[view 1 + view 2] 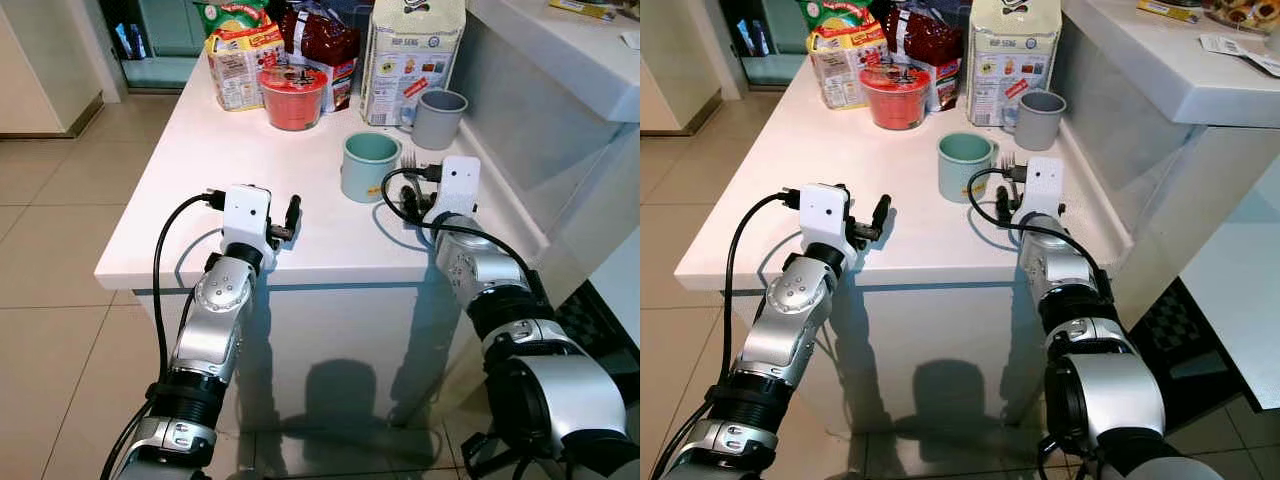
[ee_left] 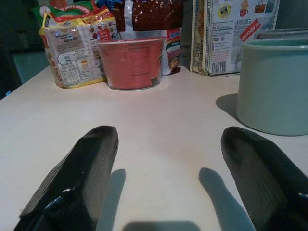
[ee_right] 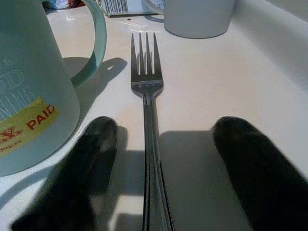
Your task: Setting the table
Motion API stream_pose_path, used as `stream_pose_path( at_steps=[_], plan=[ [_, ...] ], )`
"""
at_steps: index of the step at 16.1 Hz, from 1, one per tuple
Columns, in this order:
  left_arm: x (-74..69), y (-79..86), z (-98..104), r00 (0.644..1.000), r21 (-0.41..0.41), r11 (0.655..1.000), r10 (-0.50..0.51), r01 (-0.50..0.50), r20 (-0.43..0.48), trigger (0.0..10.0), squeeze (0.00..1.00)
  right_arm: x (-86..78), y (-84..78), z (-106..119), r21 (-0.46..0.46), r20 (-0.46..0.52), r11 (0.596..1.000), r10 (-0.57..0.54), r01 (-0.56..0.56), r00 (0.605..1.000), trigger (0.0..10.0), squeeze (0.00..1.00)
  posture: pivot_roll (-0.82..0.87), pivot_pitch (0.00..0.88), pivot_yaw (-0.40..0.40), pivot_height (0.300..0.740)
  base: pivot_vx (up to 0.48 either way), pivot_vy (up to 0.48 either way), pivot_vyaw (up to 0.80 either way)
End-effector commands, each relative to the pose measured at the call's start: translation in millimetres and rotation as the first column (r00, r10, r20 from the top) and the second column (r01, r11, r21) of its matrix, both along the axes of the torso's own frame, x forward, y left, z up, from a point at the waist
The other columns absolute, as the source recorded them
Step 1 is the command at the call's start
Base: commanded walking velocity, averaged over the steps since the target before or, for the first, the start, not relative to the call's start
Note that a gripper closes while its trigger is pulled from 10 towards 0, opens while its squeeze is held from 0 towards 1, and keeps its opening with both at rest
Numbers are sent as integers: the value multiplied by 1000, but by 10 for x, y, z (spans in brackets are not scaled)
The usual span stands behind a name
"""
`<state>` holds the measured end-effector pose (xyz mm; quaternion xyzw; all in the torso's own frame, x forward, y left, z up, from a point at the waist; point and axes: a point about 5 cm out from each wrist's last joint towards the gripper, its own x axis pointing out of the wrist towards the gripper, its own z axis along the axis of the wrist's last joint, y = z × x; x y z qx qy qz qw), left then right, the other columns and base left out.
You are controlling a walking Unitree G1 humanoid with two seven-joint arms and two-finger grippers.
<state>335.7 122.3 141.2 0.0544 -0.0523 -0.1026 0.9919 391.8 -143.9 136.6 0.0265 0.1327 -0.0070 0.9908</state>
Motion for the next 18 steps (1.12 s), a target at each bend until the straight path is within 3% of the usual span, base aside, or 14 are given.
stream_pose_path(
  at_steps=[1,10,18],
  plan=[
    [-6,-23,46,1000,6,1000,-12,12,11,10000,0,-125,2,-333,7,-164,1000,3,-2,986,0,0,16,0,-11,740,0,0,0],
    [3,-3,57,1000,3,1000,-12,12,2,10000,0,-256,119,-575,56,-305,997,67,-52,950,0,0,17,0,-15,740,0,0,0],
    [-13,7,50,1000,12,1000,-11,11,-1,10000,0,-432,261,-666,127,-344,986,146,-108,928,0,0,14,0,-15,740,0,0,0]
  ],
)
